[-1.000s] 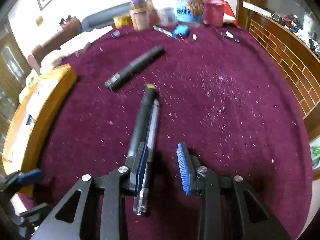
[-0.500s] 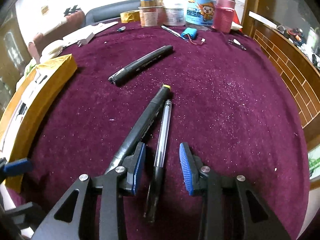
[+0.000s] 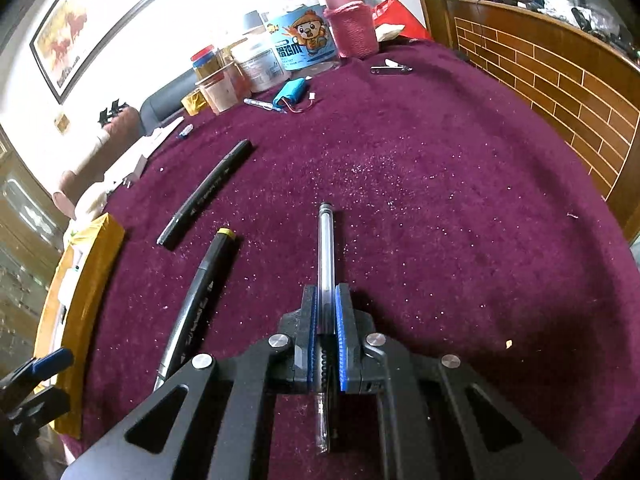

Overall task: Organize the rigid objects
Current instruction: 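Pass the yellow-ringed marker to the left gripper while right keeps the clear pen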

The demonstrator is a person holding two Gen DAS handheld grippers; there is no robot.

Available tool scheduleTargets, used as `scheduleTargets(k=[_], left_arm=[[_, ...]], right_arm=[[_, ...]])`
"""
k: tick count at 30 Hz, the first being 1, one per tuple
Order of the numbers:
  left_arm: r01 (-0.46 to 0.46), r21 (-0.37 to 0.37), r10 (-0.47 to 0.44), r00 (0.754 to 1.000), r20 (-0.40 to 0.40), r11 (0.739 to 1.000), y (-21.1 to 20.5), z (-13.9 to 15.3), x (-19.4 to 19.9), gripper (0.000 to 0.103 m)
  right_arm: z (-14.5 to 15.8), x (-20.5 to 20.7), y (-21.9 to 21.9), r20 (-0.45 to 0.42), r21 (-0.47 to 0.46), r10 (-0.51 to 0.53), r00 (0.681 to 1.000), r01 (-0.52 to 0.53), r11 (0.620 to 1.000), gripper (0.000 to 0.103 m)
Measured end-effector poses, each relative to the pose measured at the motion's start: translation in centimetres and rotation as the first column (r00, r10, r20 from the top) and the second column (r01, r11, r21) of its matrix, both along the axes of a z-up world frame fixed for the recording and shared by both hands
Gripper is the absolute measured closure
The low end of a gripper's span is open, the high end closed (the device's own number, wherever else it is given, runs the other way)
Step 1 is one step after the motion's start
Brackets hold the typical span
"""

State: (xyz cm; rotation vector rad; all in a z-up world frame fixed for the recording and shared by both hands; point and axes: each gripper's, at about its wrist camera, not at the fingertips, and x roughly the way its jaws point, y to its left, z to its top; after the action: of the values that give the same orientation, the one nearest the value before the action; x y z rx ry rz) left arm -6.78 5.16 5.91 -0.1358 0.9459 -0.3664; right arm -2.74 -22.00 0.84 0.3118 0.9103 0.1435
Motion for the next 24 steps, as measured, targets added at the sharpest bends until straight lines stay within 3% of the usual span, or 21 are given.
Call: scheduleTargets(k=[7,10,12,14,15,16,17,22,24], left_arm=[[0.062,0.099,-0.067,0.997,0.042,0.993,-4.6,-0.9,3.0,0.02],[0.12,0.191,-0.141,0.984,0.104,0.974,-7.5,-1.3,4.1,0.02],[0.164,0.222,-0.19,0.977,0.098,0.961,-9.1,-2.3,5.3,0.022],[0.169,0.233,-0.183,0.982,0.043,0.958,-9.5,-3.6,6.4,0.049],[0.172,0.216,-0.177,0.984,0.005,0.961,-9.4,-4.1,6.8,0.056],[0.163,0.216,-0.173,0.985,0.028,0.963,-9.1,-4.0,6.6,0.075],[0.179,0.207,-0.188,0.982,0.023,0.962,-9.0,-4.0,6.5,0.083],[0.186,0.199,-0.19,0.982,0.002,0.962,-8.8,-4.3,6.2,0.086],[0.173,0.205,-0.178,0.984,0.004,0.963,-9.0,-4.4,6.5,0.082]], right_arm=[[-0.4,0.2,-0.7,0.002,0.068,0.001,1.0,-0.002,0.998,0.095],[-0.4,0.1,-0.8,0.003,0.076,0.002,1.0,-0.002,0.997,0.095],[-0.5,0.1,-0.9,0.004,0.087,0.001,1.0,-0.002,0.996,0.095],[-0.5,0.1,-1.0,0.004,0.092,0.001,1.0,-0.002,0.996,0.095],[-0.5,0.1,-1.0,0.004,0.092,0.001,1.0,-0.001,0.996,0.095],[-0.5,0.1,-1.0,0.004,0.093,0.001,1.0,-0.002,0.996,0.095],[-0.5,0.1,-1.1,0.004,0.095,0.001,1.0,-0.002,0.996,0.095],[-0.6,0.1,-1.1,0.005,0.097,0.001,1.0,-0.002,0.995,0.095],[-0.6,0.1,-1.1,0.004,0.098,0.001,1.0,-0.001,0.995,0.095]])
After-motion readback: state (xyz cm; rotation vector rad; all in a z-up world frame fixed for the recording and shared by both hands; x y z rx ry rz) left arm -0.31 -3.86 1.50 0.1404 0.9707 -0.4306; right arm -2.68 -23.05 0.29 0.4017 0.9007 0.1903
